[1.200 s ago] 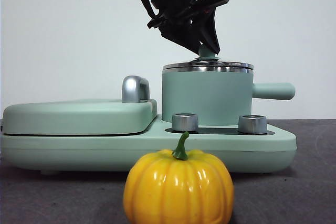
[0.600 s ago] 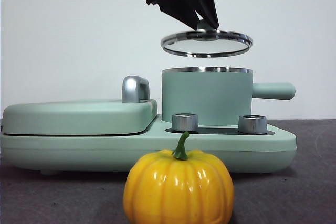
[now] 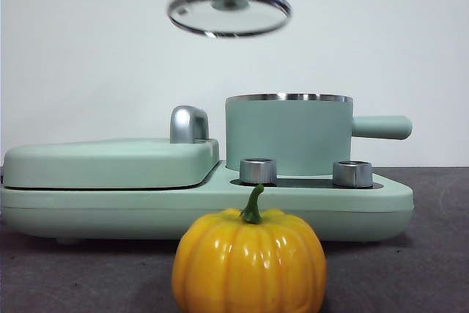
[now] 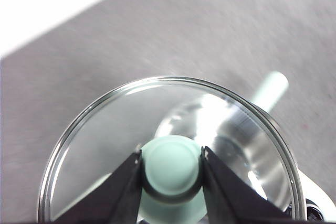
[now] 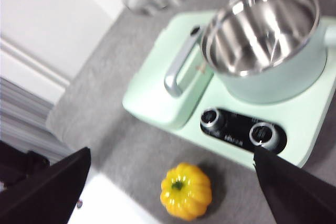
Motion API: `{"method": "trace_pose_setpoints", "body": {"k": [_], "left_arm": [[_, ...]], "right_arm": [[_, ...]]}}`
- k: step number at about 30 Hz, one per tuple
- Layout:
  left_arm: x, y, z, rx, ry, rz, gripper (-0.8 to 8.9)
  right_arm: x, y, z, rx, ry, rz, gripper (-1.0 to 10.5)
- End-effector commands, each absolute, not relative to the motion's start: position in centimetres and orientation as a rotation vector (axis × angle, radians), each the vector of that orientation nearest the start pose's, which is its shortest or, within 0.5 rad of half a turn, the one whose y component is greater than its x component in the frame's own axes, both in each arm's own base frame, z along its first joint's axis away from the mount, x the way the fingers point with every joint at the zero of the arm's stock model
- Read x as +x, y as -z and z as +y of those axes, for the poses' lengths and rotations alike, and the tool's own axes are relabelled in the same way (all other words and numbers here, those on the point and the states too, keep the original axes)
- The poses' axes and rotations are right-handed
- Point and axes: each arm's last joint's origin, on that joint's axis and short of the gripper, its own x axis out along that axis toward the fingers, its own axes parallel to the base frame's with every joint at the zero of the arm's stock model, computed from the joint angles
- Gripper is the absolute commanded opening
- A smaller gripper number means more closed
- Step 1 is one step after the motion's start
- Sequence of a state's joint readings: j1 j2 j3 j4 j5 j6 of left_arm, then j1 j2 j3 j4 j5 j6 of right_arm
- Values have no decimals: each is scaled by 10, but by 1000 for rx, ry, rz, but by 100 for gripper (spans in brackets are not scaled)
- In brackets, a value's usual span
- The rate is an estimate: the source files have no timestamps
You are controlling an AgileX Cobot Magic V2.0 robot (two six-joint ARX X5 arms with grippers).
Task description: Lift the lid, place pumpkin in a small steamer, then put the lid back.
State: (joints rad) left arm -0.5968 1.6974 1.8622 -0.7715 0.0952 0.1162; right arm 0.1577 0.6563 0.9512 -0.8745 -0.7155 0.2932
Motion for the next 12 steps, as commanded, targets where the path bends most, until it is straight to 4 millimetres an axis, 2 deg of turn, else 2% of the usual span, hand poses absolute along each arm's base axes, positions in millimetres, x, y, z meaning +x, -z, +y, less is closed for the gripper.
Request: {"method": "trace_pose_setpoints", "body": {"k": [1,4,6,12], "left_arm": [[295,-434,-193,243,684,483,57],[291,-444,-171,232,639,480,57],[289,-449,-158,229,611,479,57],[286,-457,-136,219,556,470,57]], "right_arm": [[112,-343,48,424,-772,781,495],[128,-329,77,323,-780,906,495],[137,-318,102,229,-772,993,495],[148,-293,158,11,-757,1134,495]]}}
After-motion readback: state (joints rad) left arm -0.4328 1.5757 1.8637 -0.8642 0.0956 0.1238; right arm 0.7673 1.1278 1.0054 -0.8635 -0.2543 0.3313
